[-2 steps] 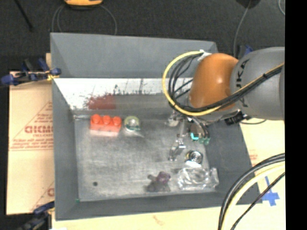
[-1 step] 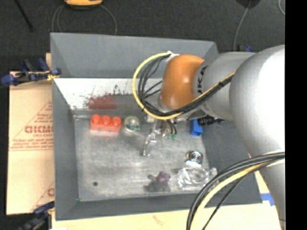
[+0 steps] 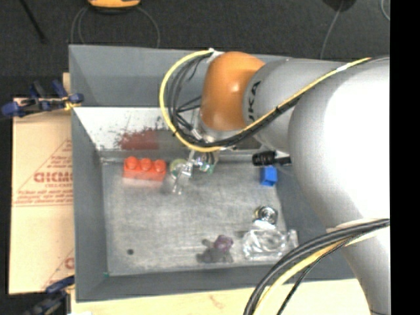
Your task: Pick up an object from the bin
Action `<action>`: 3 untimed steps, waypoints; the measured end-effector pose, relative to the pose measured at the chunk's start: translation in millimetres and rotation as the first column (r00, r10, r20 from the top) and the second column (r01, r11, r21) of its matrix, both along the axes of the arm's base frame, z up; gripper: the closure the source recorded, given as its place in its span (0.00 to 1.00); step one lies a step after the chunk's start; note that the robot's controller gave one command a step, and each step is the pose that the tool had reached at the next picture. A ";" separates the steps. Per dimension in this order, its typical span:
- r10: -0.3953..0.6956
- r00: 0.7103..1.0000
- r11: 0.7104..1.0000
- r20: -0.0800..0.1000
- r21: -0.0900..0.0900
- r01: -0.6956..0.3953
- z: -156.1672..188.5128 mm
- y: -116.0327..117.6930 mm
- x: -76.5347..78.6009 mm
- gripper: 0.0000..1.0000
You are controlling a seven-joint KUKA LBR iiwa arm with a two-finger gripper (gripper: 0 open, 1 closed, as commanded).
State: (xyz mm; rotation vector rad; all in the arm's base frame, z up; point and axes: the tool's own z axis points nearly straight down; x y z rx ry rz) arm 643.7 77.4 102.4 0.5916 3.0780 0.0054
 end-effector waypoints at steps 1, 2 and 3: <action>-0.162 0.987 0.987 -0.001 -0.001 0.162 6.0 -13.1 9.2 0.00; -0.623 0.782 0.782 -0.002 0.005 0.623 -27.7 -3.0 12.6 0.00; -0.617 0.787 0.787 -0.004 0.000 0.617 -25.7 -3.3 14.0 0.00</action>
Offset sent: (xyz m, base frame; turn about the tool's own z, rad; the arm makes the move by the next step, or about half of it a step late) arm 0.0076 -0.0120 0.0046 0.1655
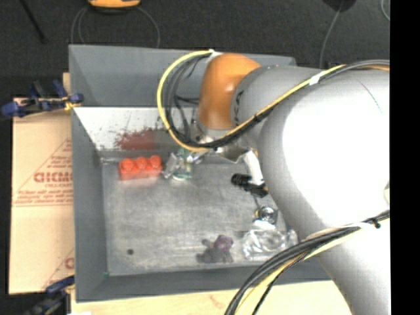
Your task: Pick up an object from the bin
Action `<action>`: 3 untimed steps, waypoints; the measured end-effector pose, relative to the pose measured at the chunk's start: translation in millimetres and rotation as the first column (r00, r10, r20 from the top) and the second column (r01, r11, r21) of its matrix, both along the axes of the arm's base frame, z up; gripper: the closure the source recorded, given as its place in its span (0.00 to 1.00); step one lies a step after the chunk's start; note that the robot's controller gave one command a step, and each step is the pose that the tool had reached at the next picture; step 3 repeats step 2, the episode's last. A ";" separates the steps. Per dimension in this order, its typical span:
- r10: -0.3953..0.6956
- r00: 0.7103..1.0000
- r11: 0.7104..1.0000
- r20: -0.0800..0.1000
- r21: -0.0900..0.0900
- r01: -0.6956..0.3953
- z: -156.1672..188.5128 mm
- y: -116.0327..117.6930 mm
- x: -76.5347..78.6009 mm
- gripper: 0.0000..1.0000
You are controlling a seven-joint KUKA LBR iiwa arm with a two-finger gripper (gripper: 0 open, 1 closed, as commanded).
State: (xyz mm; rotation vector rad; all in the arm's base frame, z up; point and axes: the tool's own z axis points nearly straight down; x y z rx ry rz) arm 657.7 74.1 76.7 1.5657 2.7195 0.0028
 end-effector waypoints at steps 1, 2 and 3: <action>0.000 1.000 1.000 0.007 -0.005 0.000 2.3 -2.8 2.1 1.00; 0.003 1.000 1.000 0.002 0.000 -0.003 45.5 -3.6 4.2 1.00; 0.003 1.000 1.000 0.002 0.000 -0.003 45.5 -3.6 4.2 1.00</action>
Offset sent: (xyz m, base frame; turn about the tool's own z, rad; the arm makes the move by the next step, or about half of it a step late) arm 0.0000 0.0000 0.0000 0.0000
